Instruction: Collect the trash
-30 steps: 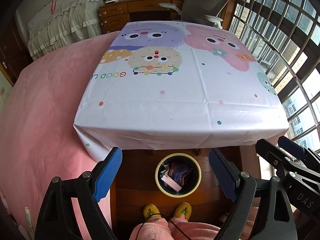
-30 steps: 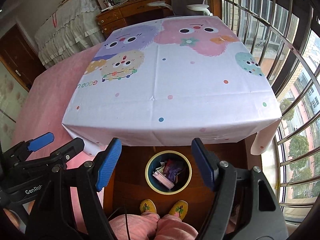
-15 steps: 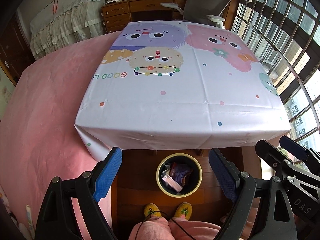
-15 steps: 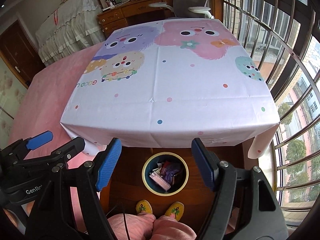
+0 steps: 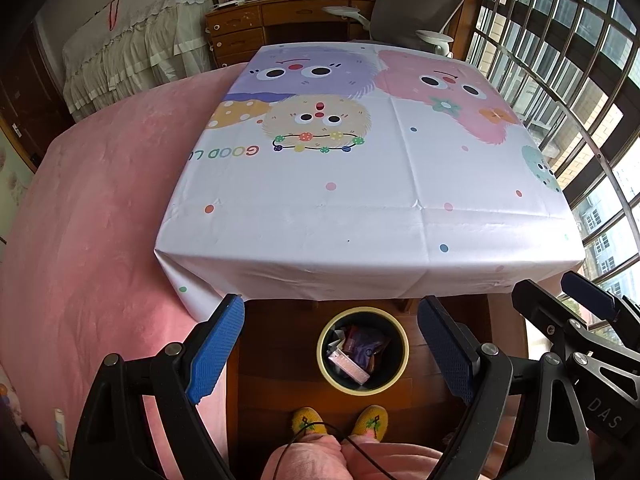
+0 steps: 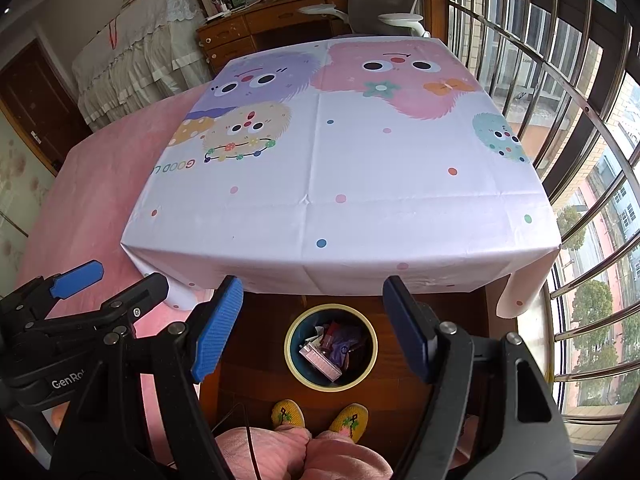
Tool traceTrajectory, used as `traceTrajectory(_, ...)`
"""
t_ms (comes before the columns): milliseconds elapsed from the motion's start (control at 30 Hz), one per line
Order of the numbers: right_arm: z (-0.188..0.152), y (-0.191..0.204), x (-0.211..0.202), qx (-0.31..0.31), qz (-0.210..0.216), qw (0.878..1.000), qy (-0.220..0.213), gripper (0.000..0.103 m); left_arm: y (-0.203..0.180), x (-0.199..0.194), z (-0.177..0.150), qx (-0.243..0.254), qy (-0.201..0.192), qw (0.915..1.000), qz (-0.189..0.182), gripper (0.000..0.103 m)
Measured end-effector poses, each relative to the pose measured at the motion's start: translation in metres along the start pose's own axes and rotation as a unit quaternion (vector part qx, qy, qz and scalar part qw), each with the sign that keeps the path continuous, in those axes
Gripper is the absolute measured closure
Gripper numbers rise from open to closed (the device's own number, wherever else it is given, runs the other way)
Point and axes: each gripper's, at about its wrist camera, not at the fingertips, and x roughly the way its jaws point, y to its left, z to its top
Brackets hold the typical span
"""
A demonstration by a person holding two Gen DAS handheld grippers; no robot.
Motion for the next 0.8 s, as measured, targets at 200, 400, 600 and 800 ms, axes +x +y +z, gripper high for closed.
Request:
traceTrajectory(200,0.0001,0.0000,0.0000,0.000,0.000,1.000,0.000,0.033,-0.0003,0.0003,-0.0016,0.000,0.001,1.0000,0.001,0.013)
traceTrajectory(400,-0.0001,-0.0008,0.0016,0.000,0.000,1.000,0.002,0.033,-0.0010,0.0016,-0.0055,0.003,0.003,1.0000,0.001,0.013)
traceTrajectory(600,-0.0061,-0.0052,0.0042,0.001,0.002,1.000,0.004,0.033,-0.0054,0.0041,-0.0071,0.007,0.008,0.9999,0.000,0.013)
traceTrajectory(800,-0.0058,-0.0059,0.0043,0.001,0.002,1.000,0.004,0.033,-0.0065,0.0047,-0.0066,0.008,0.008,0.9999,0.000,0.013)
